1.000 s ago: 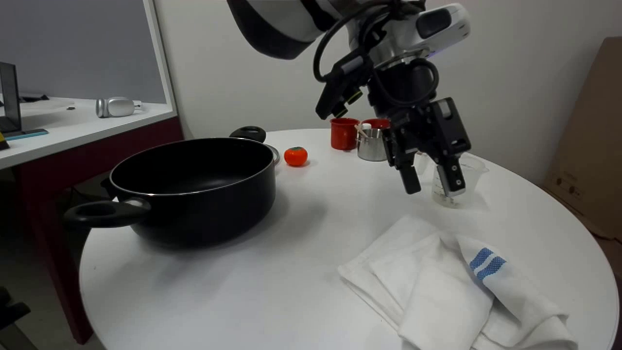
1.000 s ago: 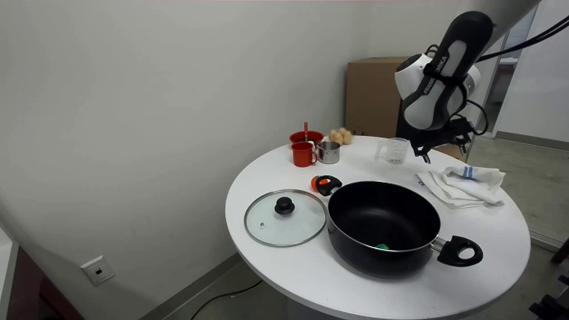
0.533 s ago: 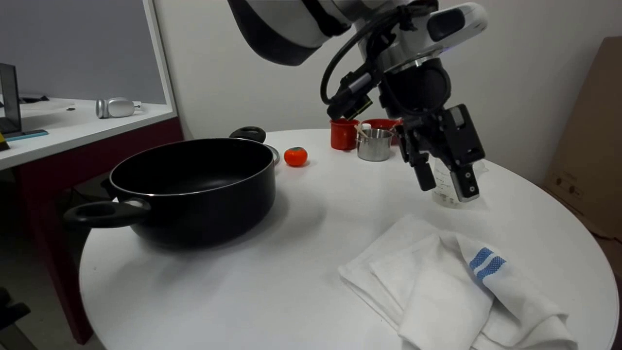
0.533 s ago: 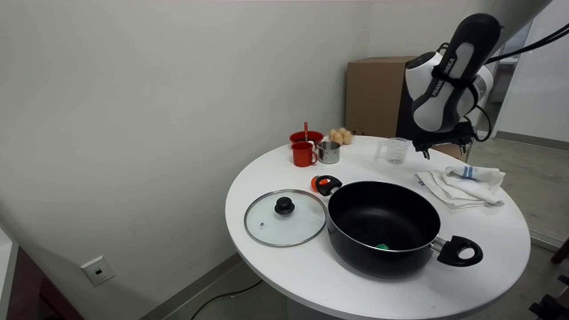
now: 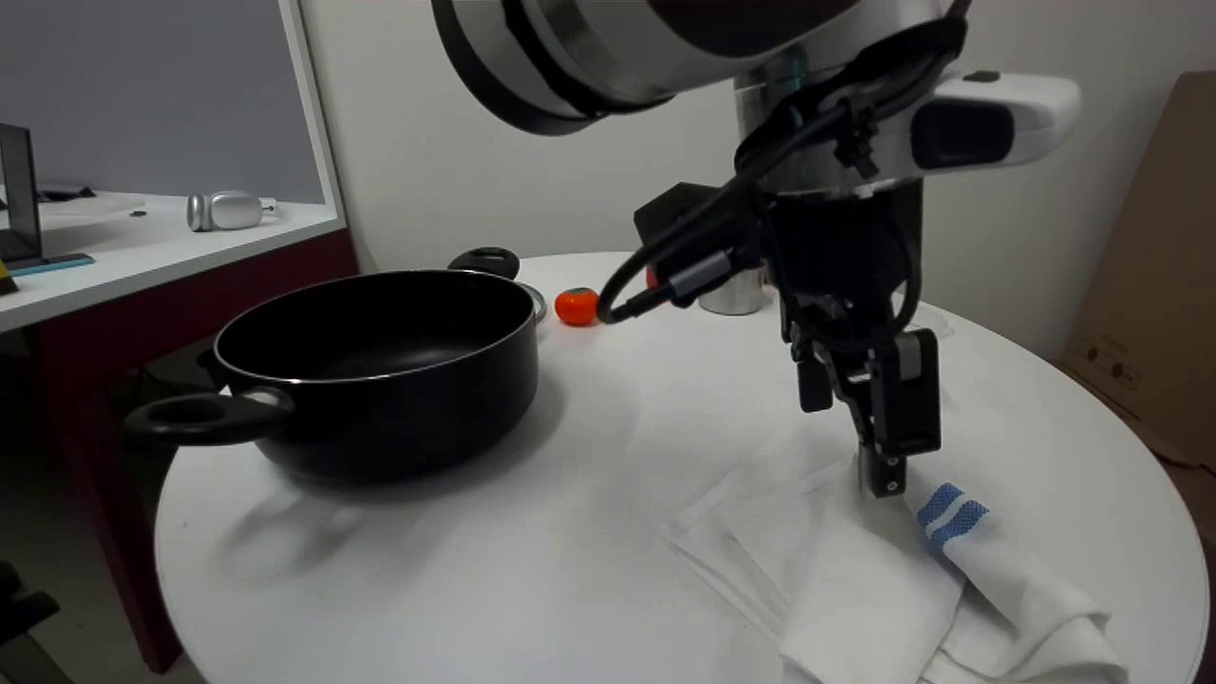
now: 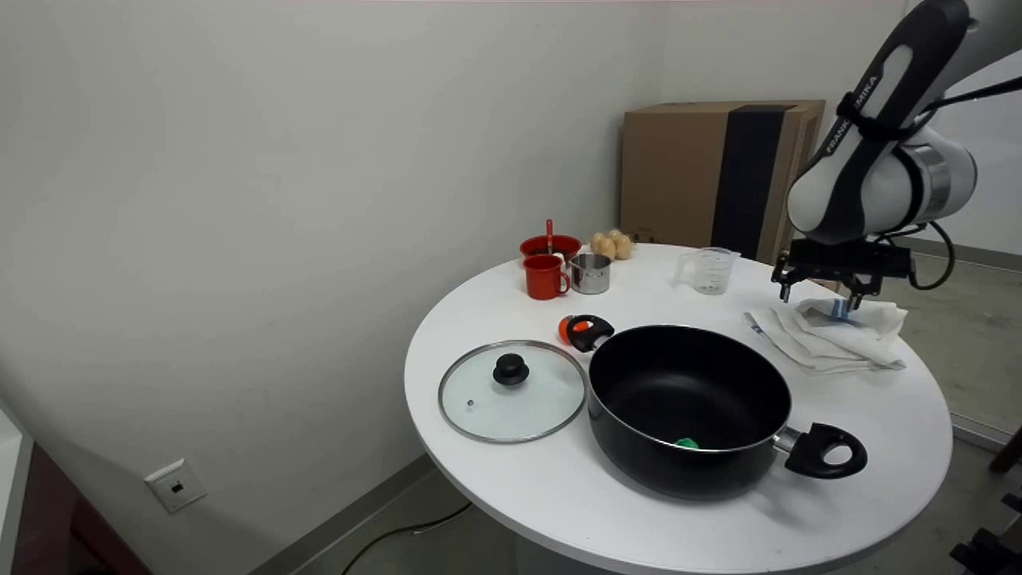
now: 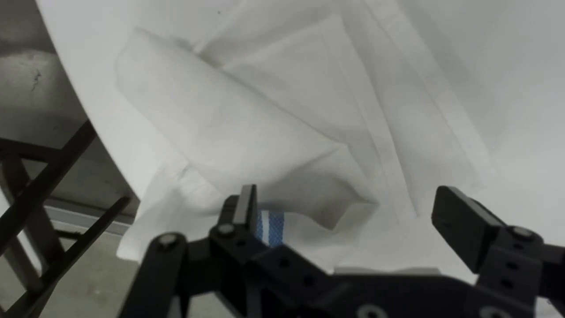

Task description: Take the lid off the pot and put it on the table, take the toy tomato out of the pot and put it on the table, then use the towel to wipe the table

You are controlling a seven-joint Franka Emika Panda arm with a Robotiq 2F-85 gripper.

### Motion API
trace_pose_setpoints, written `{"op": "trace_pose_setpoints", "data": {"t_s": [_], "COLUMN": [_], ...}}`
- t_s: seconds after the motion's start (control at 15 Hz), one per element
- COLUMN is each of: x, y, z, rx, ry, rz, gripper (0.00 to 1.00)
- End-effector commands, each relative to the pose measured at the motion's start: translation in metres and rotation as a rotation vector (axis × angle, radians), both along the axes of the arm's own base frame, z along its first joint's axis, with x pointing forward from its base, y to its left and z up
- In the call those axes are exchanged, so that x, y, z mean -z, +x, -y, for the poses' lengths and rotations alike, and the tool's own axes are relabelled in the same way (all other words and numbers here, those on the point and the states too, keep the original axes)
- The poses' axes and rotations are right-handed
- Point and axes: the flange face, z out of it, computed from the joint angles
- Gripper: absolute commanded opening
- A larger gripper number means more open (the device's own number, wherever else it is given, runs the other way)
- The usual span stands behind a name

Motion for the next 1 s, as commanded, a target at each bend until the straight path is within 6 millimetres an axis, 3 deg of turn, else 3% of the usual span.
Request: {"op": "trace_pose_setpoints", "data": {"t_s": [0.0, 0.4, 0.67, 0.93], "x": [-0.003, 0.003, 0.001, -0.011], "y": [-0.016, -0.024, -0.03, -0.017], "z": [0.009, 0.033, 0.051, 0.054], "rx": [-0.044, -0.055, 0.033, 0.085], "ry": [0.15, 0.388, 0.396, 0.307], "rz": [0.086, 0.108, 0.002, -0.042], "gripper": [1.0, 1.0, 1.0, 1.0]}}
